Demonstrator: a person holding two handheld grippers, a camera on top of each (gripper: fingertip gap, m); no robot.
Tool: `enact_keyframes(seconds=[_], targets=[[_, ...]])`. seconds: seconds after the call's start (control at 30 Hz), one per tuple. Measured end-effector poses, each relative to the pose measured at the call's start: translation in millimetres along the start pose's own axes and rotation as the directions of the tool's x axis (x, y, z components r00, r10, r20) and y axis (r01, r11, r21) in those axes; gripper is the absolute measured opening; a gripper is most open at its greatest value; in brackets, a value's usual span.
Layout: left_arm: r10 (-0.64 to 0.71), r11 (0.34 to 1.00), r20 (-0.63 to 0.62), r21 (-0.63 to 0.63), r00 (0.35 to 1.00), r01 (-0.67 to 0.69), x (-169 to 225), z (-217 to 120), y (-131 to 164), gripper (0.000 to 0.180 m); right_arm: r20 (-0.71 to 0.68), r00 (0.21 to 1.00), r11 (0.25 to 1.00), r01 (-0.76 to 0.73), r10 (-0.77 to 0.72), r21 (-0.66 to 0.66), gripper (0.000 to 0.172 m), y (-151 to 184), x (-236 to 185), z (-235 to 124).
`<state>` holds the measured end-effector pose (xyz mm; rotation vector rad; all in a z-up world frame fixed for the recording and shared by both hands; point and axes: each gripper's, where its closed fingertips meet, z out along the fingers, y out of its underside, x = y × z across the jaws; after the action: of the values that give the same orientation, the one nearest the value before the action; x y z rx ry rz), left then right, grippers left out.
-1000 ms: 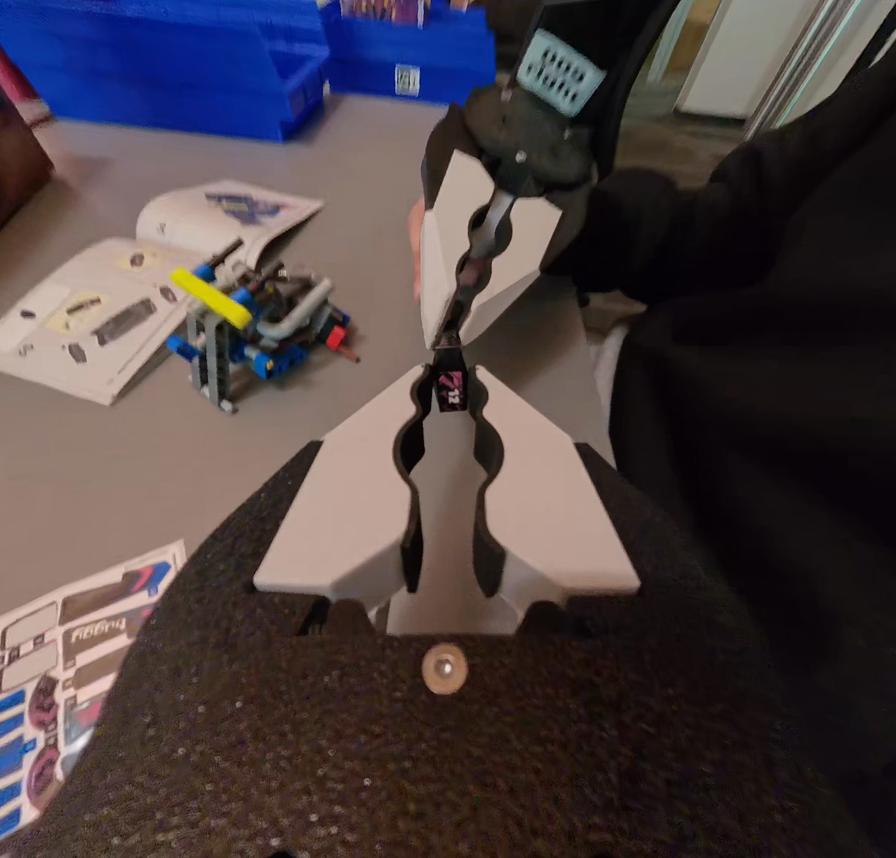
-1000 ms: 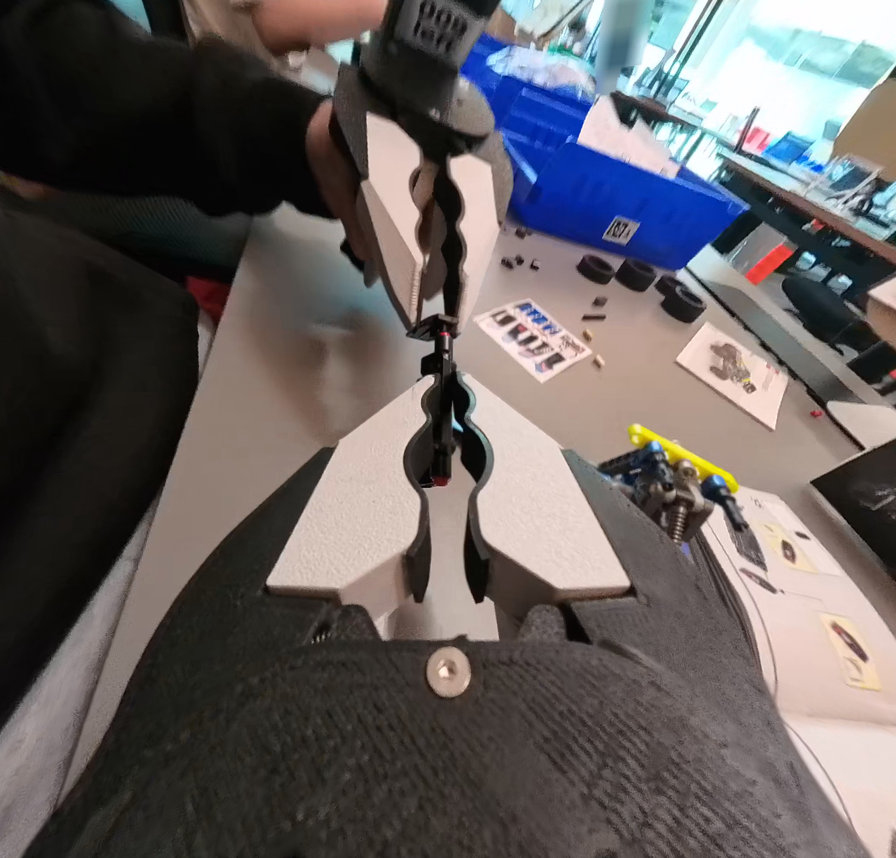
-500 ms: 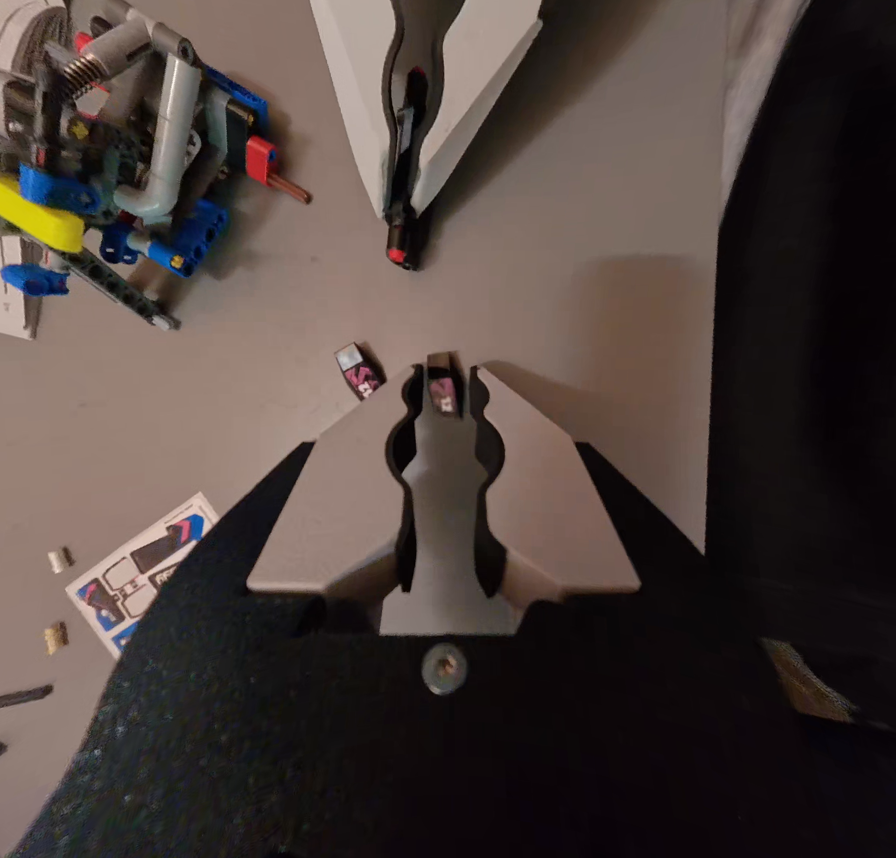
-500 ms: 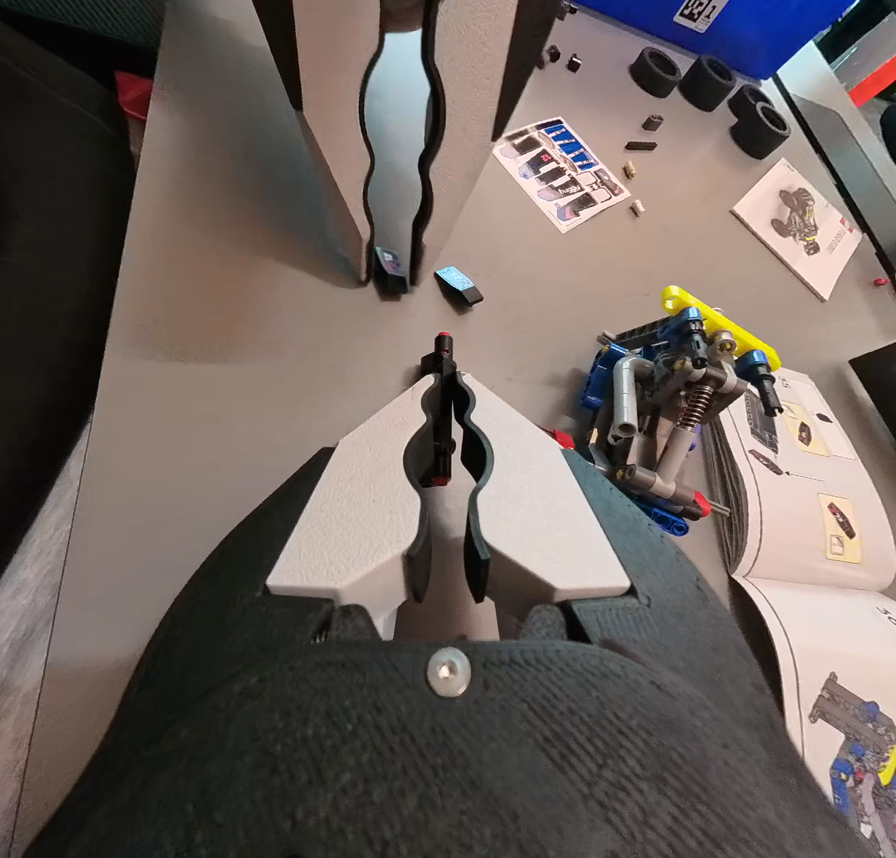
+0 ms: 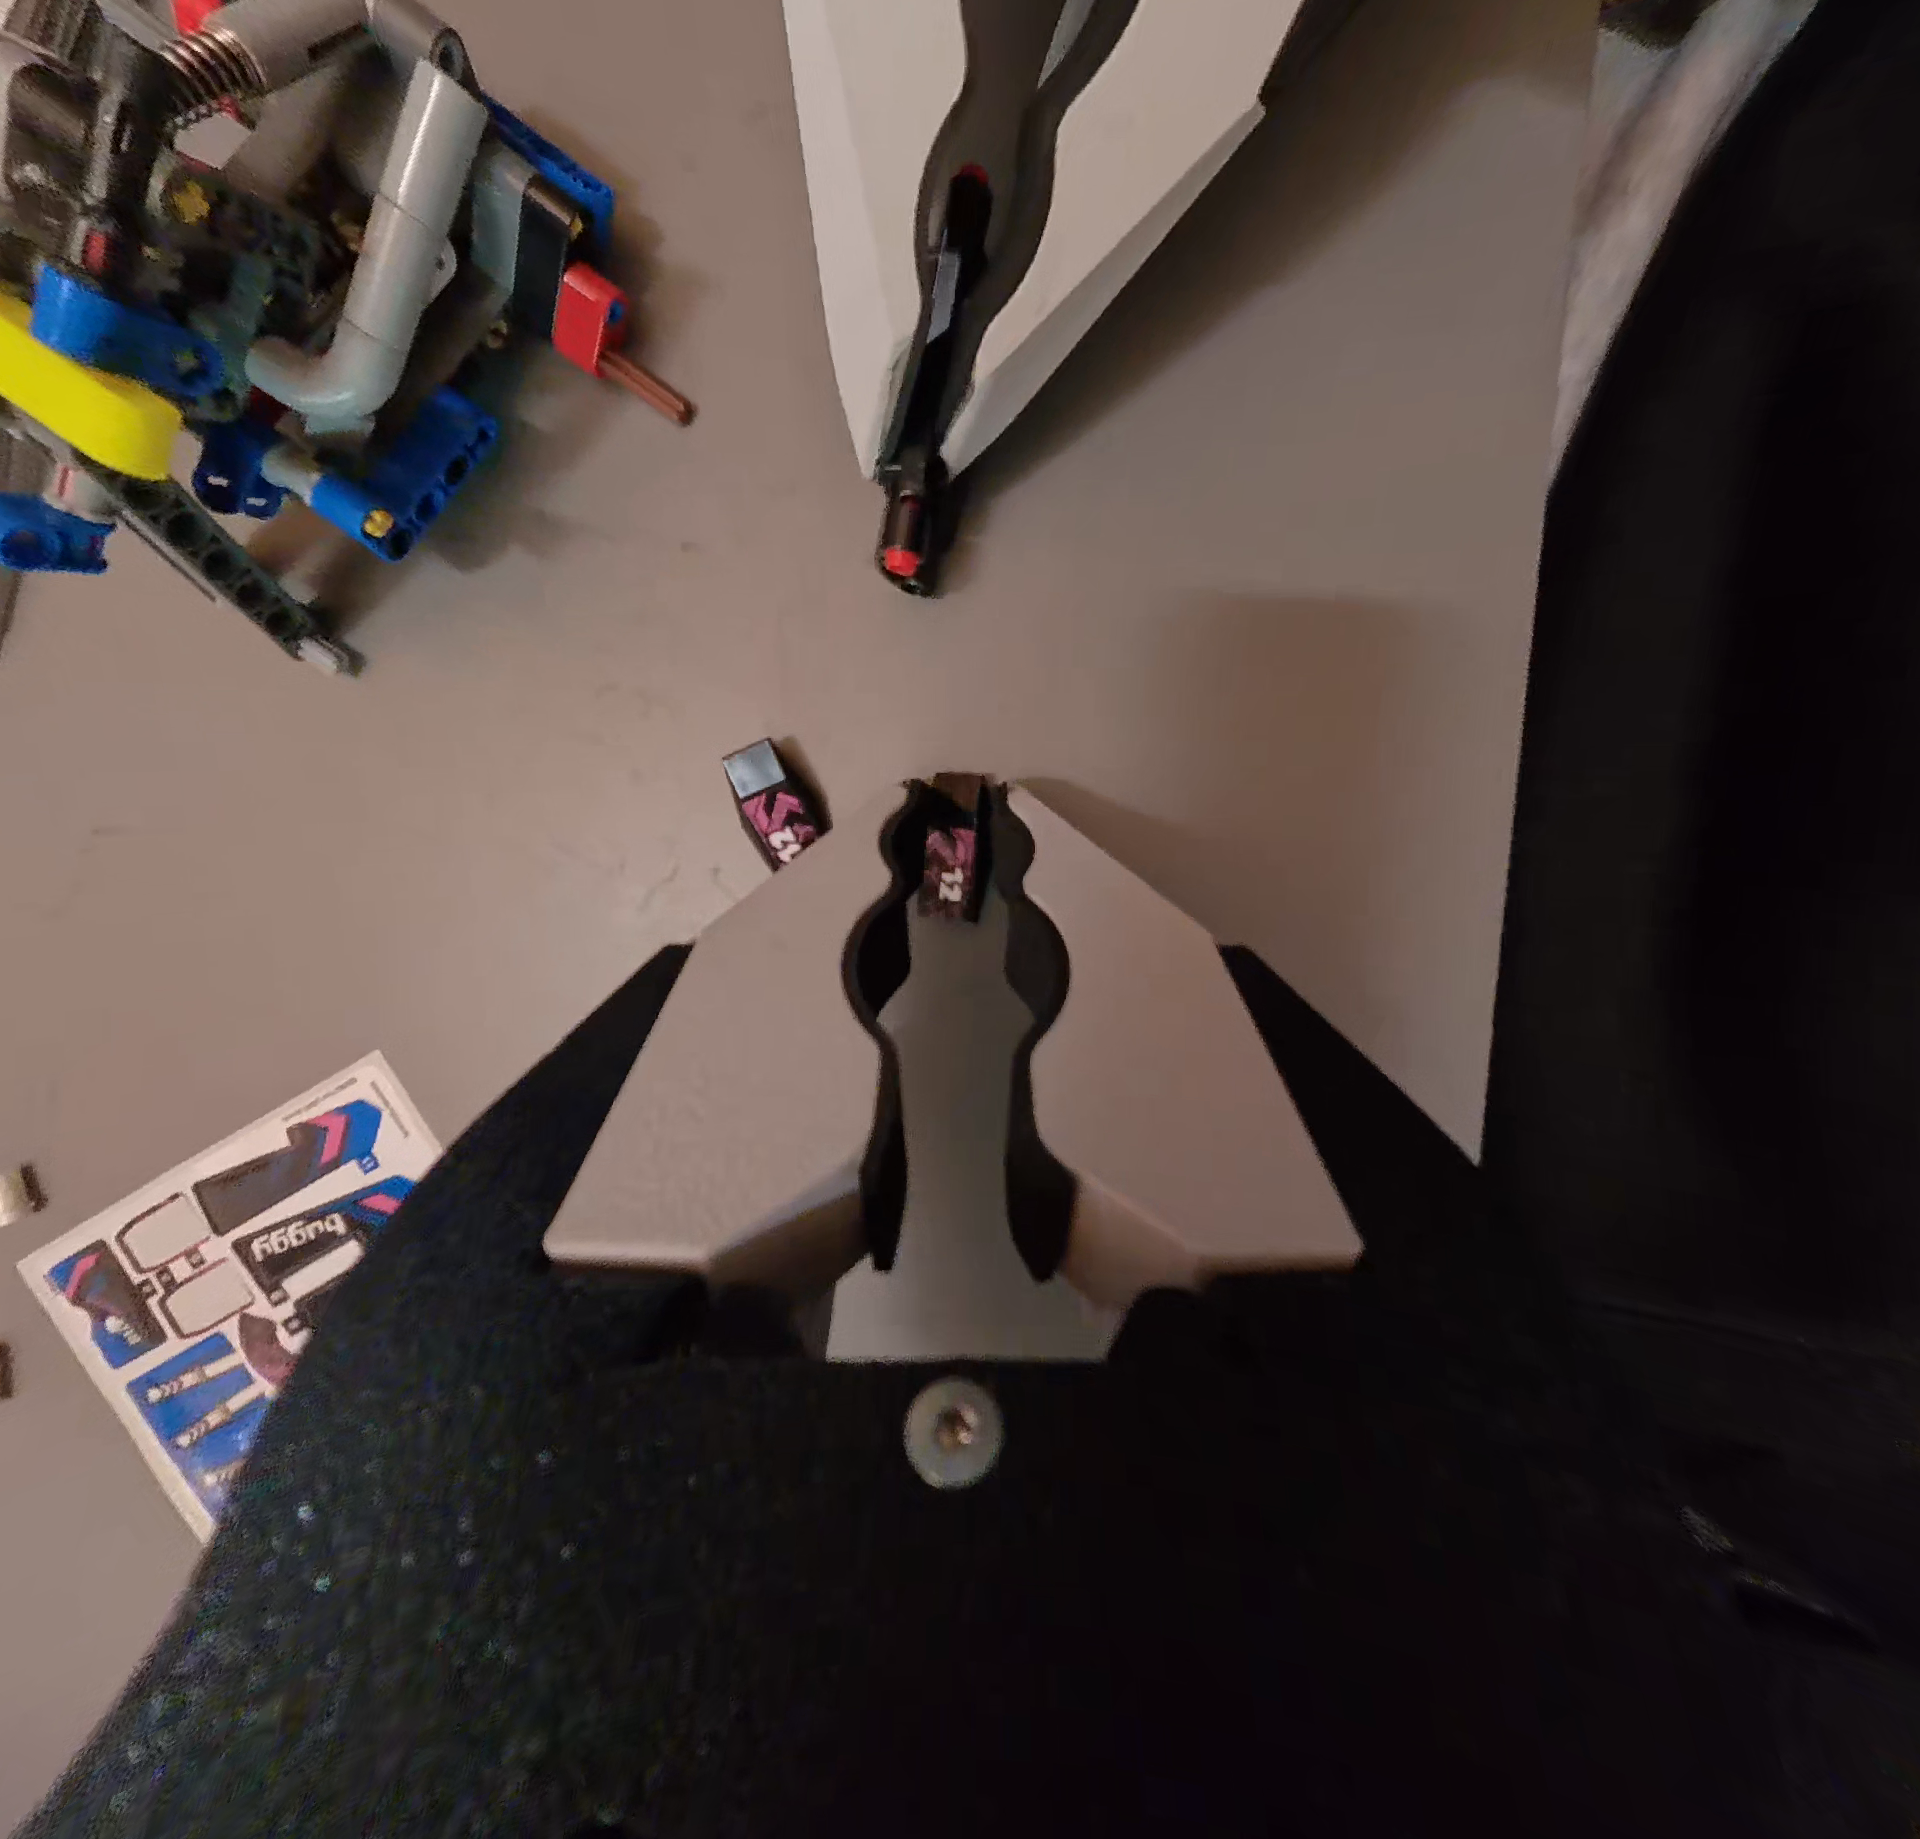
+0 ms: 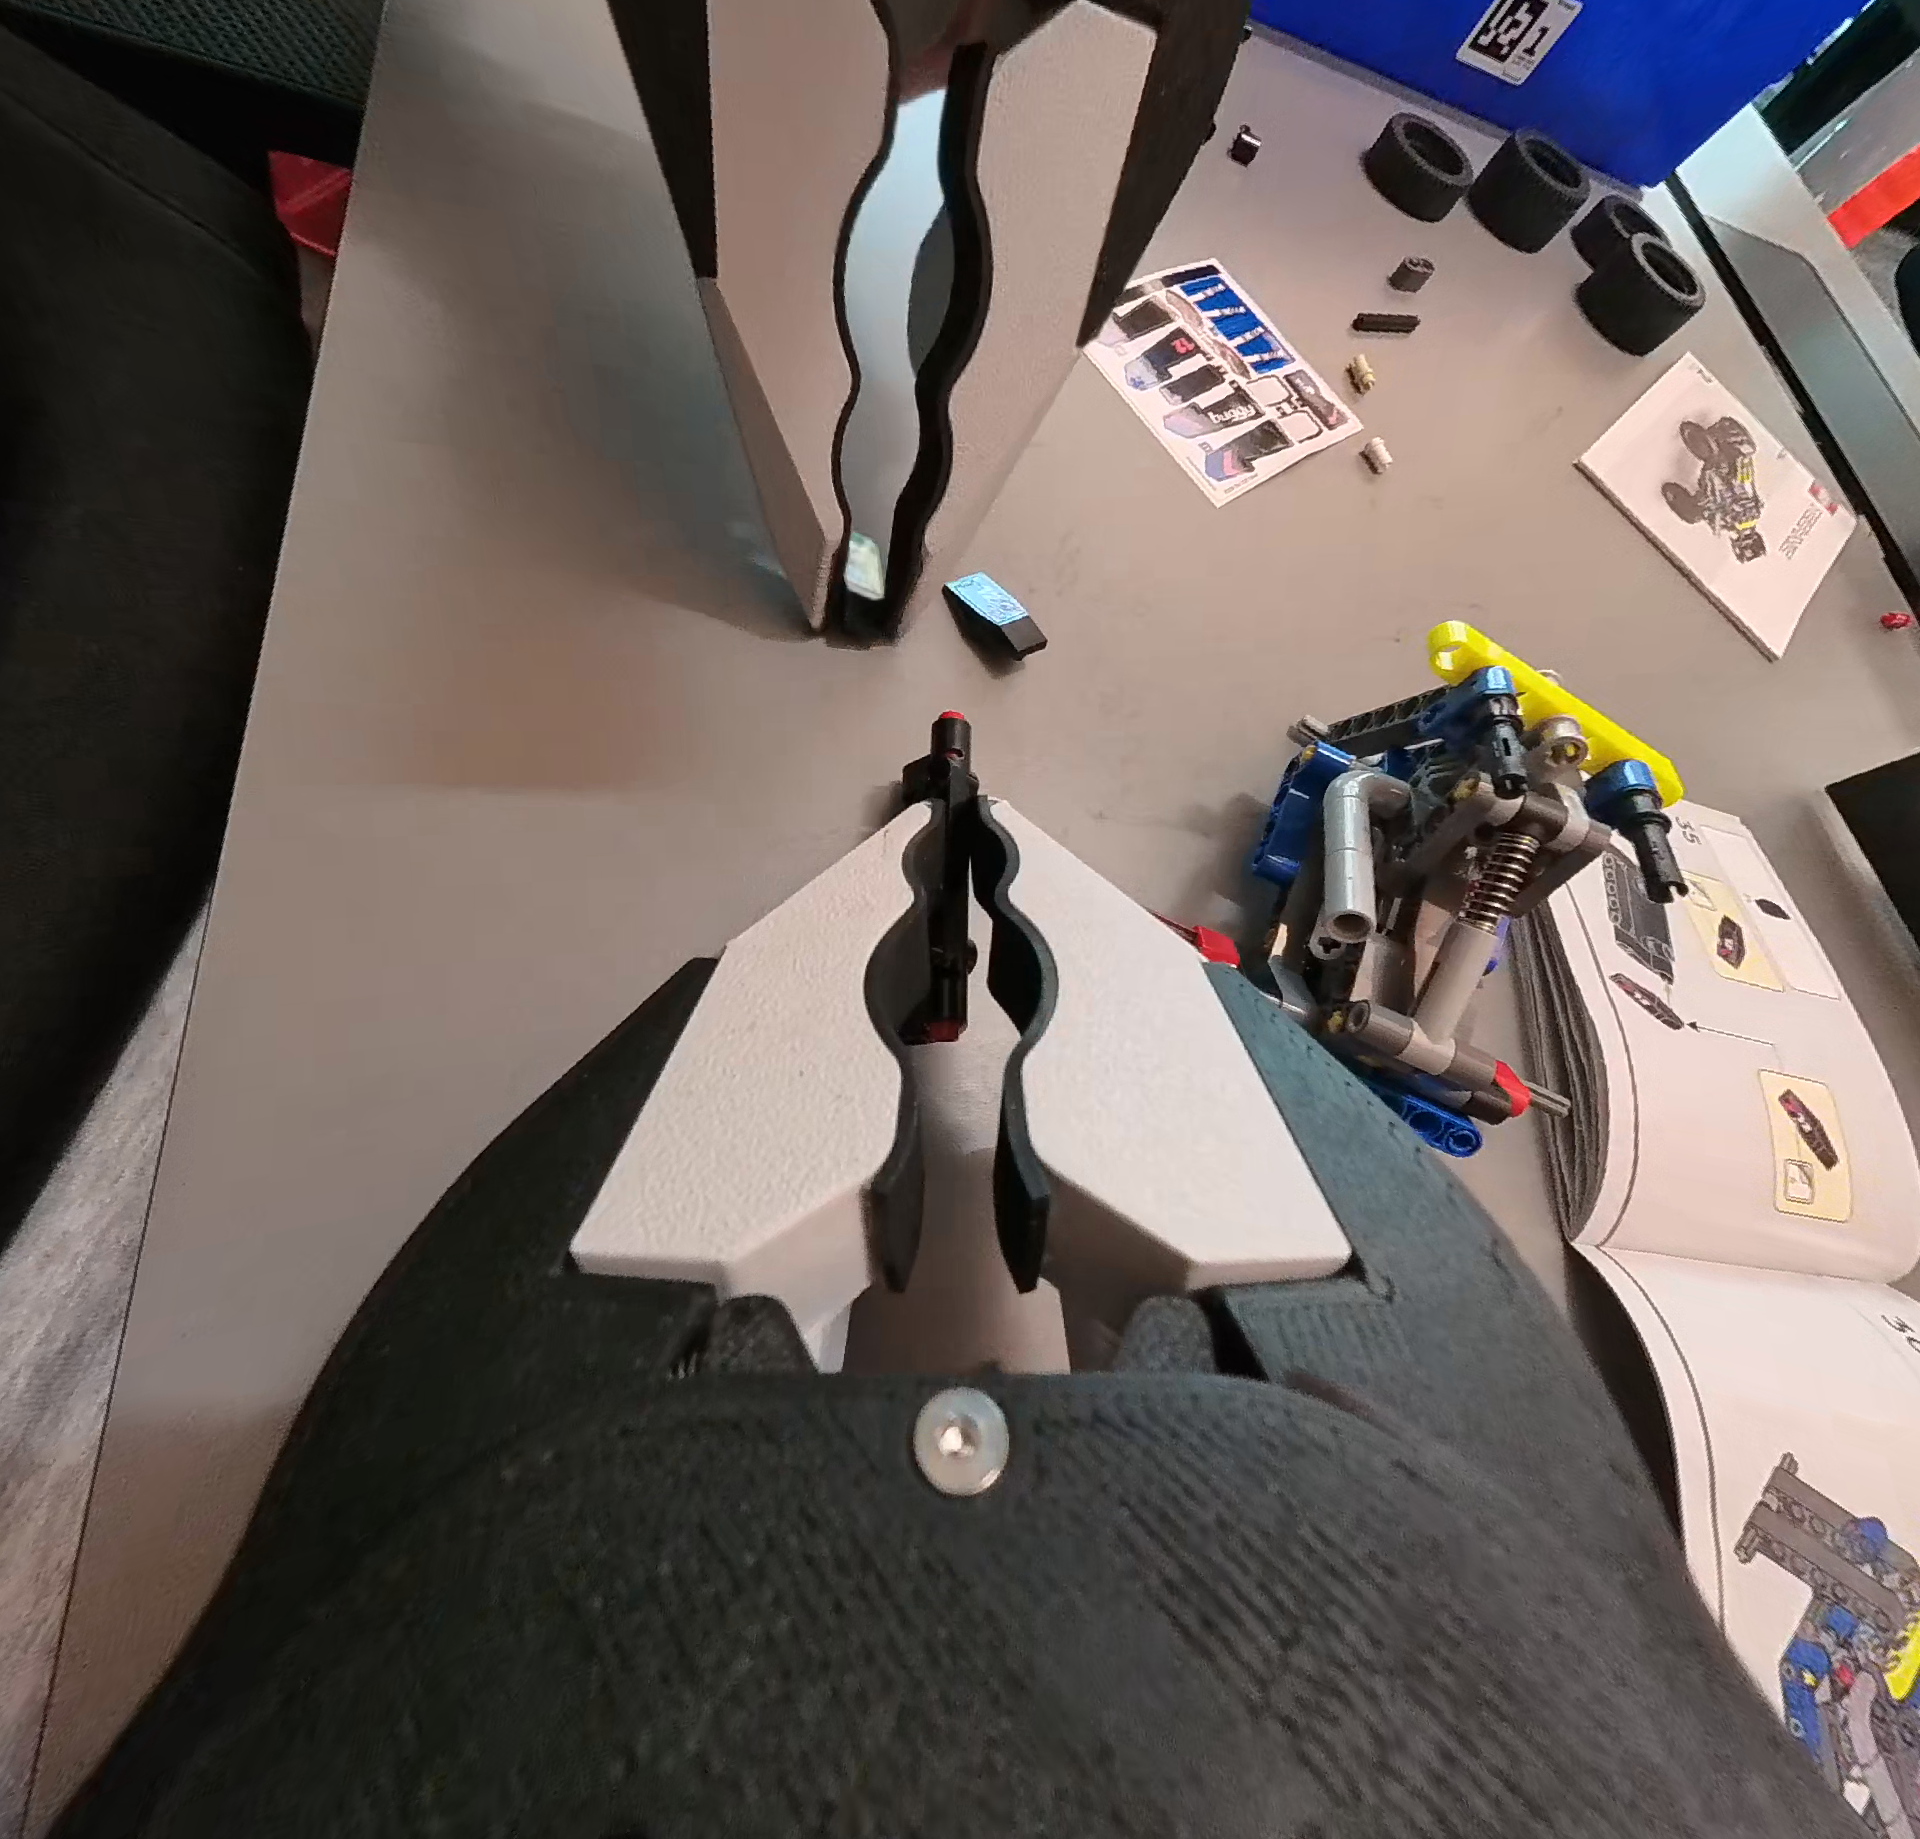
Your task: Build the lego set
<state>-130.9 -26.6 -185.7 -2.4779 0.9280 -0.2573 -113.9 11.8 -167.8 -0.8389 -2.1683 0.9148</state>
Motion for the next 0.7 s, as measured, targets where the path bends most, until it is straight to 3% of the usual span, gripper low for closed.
enact_keyframes(seconds=[0.13,0.23,0.33,0.43,0.57,0.7], targets=[[0.011,0.997,0.007,0.072,1.0,-0.011,-3.4,0.2,-2.3,0.008,-0.003,1.0,1.0,-0.001,0.001,-0.001,0.002,-0.4,0.2,0.2],[-0.041,0.975,0.095,0.221,0.995,0.019,-15.9,-5.4,-12.7,0.008,-0.045,0.999,1.0,0.012,-0.012,0.005,0.001,-4.0,2.9,2.4],[-0.118,0.872,0.111,0.487,0.987,0.049,-20.9,-32.0,-38.0,0.007,-0.099,0.995,0.993,0.008,0.004,0.116,0.001,-25.1,6.8,-0.9],[-0.142,0.765,0.109,0.642,0.984,0.04,-22.8,-56.1,-49.8,0.008,-0.14,0.989,0.97,-0.013,0.048,0.243,0.001,-46.0,13.2,-8.3],[-0.109,0.724,0.1,0.69,0.989,0.01,-18.4,-65.1,-52.6,0.008,-0.148,0.984,0.944,-0.047,0.1,0.326,0.001,-57.1,17.2,-13.9],[-0.085,0.724,0.103,0.69,0.991,-0.01,-14.6,-63.3,-55.7,0.008,-0.147,0.983,0.938,-0.053,0.11,0.343,0.001,-61.0,16.5,-13.9]])
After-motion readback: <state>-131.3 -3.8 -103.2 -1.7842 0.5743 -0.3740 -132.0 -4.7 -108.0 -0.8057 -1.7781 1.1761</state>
